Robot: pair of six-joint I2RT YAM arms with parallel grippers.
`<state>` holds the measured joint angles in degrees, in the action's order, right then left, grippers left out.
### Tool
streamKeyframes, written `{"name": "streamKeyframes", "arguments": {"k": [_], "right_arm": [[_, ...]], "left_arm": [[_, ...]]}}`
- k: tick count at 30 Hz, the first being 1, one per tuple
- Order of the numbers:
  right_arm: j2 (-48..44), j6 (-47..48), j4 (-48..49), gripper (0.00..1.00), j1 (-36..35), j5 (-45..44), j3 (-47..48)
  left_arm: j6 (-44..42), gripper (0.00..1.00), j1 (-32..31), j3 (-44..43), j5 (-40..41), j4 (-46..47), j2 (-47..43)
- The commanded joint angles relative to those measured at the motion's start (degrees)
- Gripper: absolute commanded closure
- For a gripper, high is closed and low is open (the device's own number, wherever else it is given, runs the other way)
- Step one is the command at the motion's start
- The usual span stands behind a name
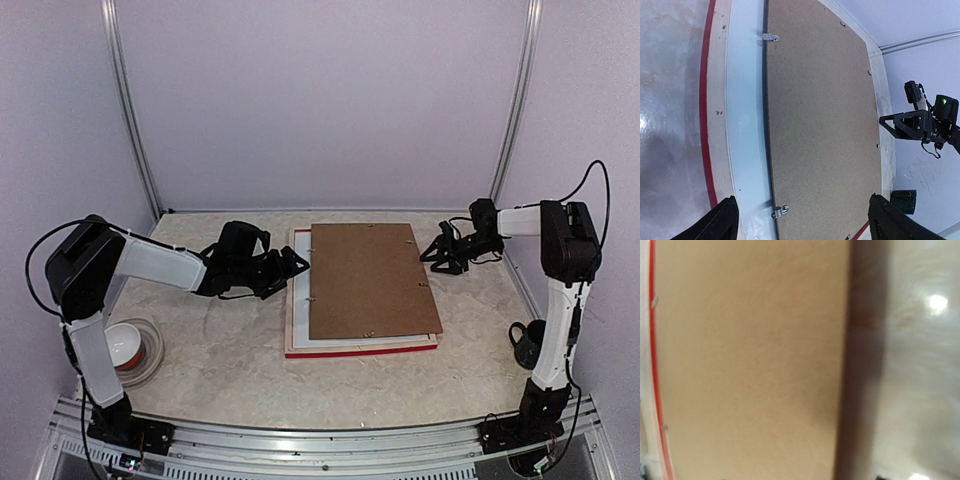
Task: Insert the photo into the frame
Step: Place the backboard on the frame body.
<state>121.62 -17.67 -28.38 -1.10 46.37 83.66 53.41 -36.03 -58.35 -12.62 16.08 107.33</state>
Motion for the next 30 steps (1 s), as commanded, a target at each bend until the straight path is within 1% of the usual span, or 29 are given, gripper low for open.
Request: {"name": "streamKeyframes", "arguments": {"k": [1,3,4,5,6,7,9,11,12,15,17,20,21,22,24,26,30], "right_arm": [[-6.9,1.8,-1.3,0.28,-0.1,-10.8,-2.3],[-9.8,1.1,0.0,0.22,-0.3,-15.6,-4.3],[-11.1,0.3,0.4,0.17,-0.4,-18.3,-5.1],[-12.1,-0.1,0.2,0.08,-0.8,-21.5,-5.5],[-13.1,-0.5,-0.3,0.02,-1.4,-25.0,-5.5],[-13.7,-0.7,-1.0,0.01,-2.2,-28.5,-5.5],[-14.9,-1.5,-2.2,0.01,-3.8,-33.9,-5.3],[-16.5,-3.2,-3.1,0.01,-4.9,-35.0,-5.3],[-18.2,-4.5,-2.7,0.01,-5.1,-34.6,-5.7],[-22.8,-6.8,2.5,0.01,-4.9,-27.8,-9.7],[-24.8,-7.0,4.8,0.01,-5.8,-25.2,-11.3],[-25.3,-4.6,3.0,0.02,-9.1,-29.4,-10.4],[-25.0,-4.2,2.0,0.03,-9.6,-29.1,-10.1],[-25.0,-3.7,2.0,0.05,-10.3,-27.0,-10.4],[-25.5,-2.3,2.4,0.06,-12.7,-23.8,-11.7],[-25.8,-0.4,0.8,0.07,-16.5,-26.4,-11.7],[-25.4,4.9,-2.1,0.08,-24.9,-37.1,-10.9]], "left_arm": [[-3.6,0.11,-0.6,-7.2,1.9,-4.4,1.5],[-5.2,0.11,-1.1,-10.2,3.2,-7.0,2.2],[-6.0,0.1,-1.3,-11.5,3.8,-8.2,2.9],[-6.4,0.1,-1.5,-12.7,4.0,-9.5,3.3],[-6.8,0.1,-1.5,-13.9,4.3,-10.4,4.0],[-7.0,0.1,-1.6,-14.9,4.5,-11.3,4.7],[-7.1,0.1,-1.8,-15.9,4.0,-11.6,5.7],[-7.4,0.1,-2.2,-16.1,3.9,-11.4,6.0],[-7.7,0.1,-2.5,-16.3,4.1,-11.6,6.0],[-8.3,0.1,-2.9,-16.9,3.8,-12.2,6.3],[-8.5,0.1,-2.9,-17.3,3.7,-12.5,6.5],[-9.0,0.1,-2.9,-17.8,3.7,-12.9,6.9],[-8.9,0.1,-2.9,-17.9,3.5,-13.1,7.0],[-8.9,0.1,-2.9,-17.8,3.3,-13.0,7.2],[-8.8,0.1,-3.0,-17.3,3.2,-12.8,7.3],[-8.7,0.1,-3.0,-16.7,3.0,-12.3,7.1],[-8.4,0.1,-3.1,-16.0,2.4,-11.6,7.1]]}}
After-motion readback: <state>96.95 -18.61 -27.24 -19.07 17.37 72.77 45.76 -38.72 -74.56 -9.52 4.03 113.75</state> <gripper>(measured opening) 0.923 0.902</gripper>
